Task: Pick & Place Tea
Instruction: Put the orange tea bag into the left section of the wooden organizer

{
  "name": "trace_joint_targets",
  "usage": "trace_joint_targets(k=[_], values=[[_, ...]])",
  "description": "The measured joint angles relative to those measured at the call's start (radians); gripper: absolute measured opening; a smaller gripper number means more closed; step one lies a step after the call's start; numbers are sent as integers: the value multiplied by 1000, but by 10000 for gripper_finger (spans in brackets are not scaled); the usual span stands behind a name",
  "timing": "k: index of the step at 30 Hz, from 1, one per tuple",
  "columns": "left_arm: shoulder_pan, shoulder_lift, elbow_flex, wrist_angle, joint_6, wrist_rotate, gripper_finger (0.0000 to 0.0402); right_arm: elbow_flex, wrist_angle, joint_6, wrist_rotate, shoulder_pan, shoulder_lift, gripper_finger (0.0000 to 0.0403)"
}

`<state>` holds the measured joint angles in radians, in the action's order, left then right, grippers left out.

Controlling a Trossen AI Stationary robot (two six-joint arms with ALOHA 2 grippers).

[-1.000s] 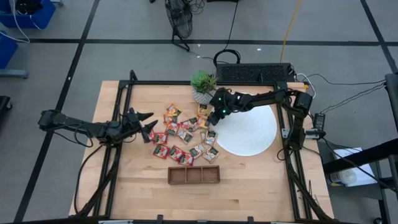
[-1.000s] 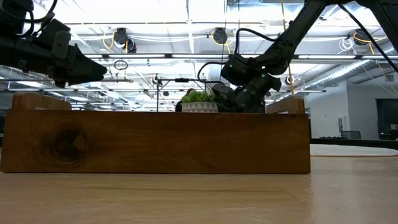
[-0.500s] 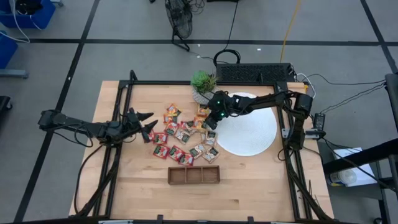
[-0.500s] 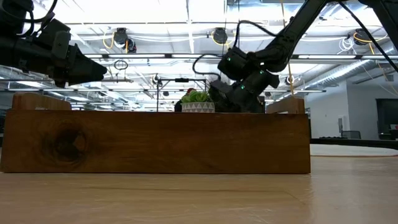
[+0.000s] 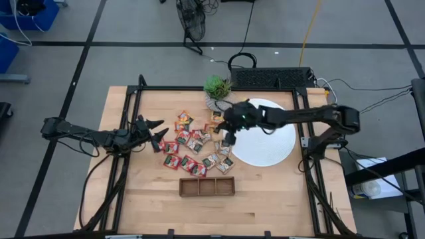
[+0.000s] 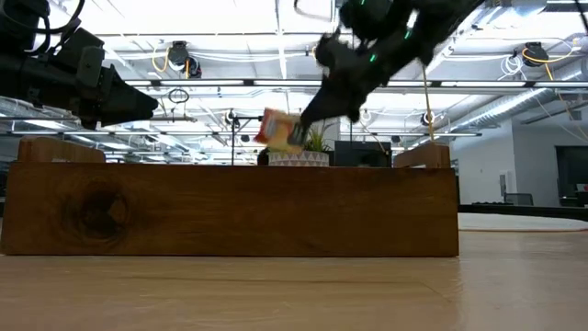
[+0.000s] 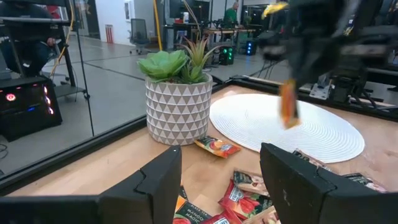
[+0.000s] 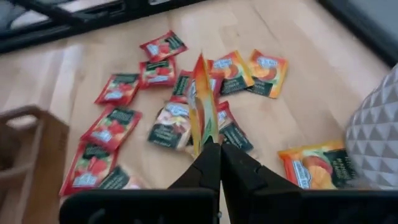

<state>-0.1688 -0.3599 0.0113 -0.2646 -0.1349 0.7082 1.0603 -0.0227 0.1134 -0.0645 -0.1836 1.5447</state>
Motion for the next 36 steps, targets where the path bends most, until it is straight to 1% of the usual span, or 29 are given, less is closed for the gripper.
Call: trace_joint_targets(k=[4,6,8,12,16,21,27,33,36], values=[[0,0,0,-1,0,0,218,0,-73,-8,130,101,-79,0],[0,0,0,0,0,0,218,0,-100,5,191,148,-99,0],[0,0,0,-1,0,0,219,0,-106,24,229,192,-105,0],[0,0,0,-1,0,0,219,9,-119,76,249,258,-95,0],[0,0,0,-1,0,0,218,90,-194,147,251,308,-53,0],[0,0,0,1,0,0,218,302,-365,185,255,378,57,0],[0,0,0,-1,0,-1,218,650,-629,196,252,456,270,0],[0,0,0,0,0,-2,218,989,-920,224,243,489,491,0],[0,0,0,-1,0,-3,218,1125,-1023,241,198,492,580,0]])
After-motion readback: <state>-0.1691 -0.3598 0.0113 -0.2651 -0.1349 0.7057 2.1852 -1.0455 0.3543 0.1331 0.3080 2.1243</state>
